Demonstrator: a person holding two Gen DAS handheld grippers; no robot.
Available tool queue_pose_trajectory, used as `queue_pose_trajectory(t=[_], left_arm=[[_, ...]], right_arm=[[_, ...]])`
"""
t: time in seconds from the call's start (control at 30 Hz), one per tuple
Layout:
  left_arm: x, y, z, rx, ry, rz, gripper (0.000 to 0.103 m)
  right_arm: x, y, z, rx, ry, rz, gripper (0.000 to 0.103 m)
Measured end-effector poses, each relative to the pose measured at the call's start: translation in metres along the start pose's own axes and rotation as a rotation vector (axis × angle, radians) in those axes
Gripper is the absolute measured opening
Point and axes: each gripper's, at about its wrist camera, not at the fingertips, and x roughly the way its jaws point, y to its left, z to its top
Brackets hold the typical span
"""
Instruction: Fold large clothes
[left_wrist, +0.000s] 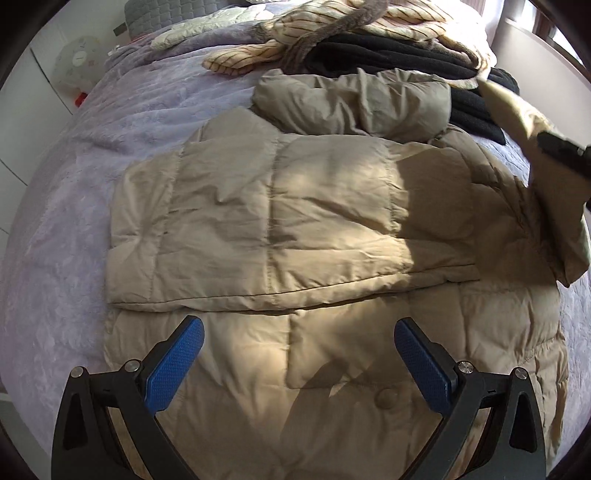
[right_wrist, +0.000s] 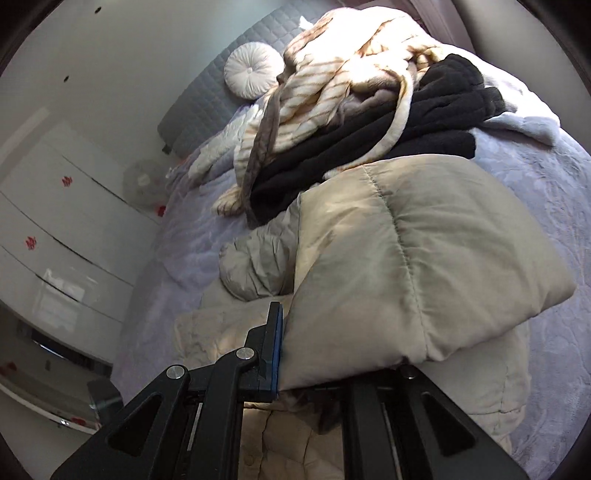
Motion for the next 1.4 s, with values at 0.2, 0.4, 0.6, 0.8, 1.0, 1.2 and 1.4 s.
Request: queue_pose_trajectory(t=[0.2, 0.4, 0.6, 0.8, 1.0, 1.2, 1.4], left_arm=[[0.009, 0.037, -0.002, -0.047, -0.013, 0.016, 0.103], [0.014, 0.043, 0.0, -0.077, -0.029, -0.061, 0.103], [0.013, 0.05, 0.013, -0.101, -0.064, -0.163, 0.103], [0.007, 0.081, 0.027, -0.214, -0.117, -0.403, 0.103], [0.007, 0.114, 0.032, -0.362, -0.144, -0.58, 0.103], [0.02, 0.124, 0.032, -0.432, -0.104, -0.699, 0.103], [0.04, 0.106, 0.038, -0.387, -0.047, -0.701, 0.103]], right_arm=[[0.064, -0.021, -0.035, 0.119, 0.148, -0.051, 0.011], [0.024, -0.039, -0.041, 0.226, 0.08, -0.063, 0.056], [-0.008, -0.068, -0.023, 0.388, -0.05, -0.112, 0.044], [0.01, -0.008, 0.0, 0.137, -0.062, -0.086, 0.009], [0.064, 0.088, -0.014, -0.2, 0.088, -0.015, 0.01], [0.103, 0.097, -0.054, -0.251, 0.296, -0.074, 0.058], [0.034, -0.007, -0.067, 0.075, 0.286, -0.087, 0.06]])
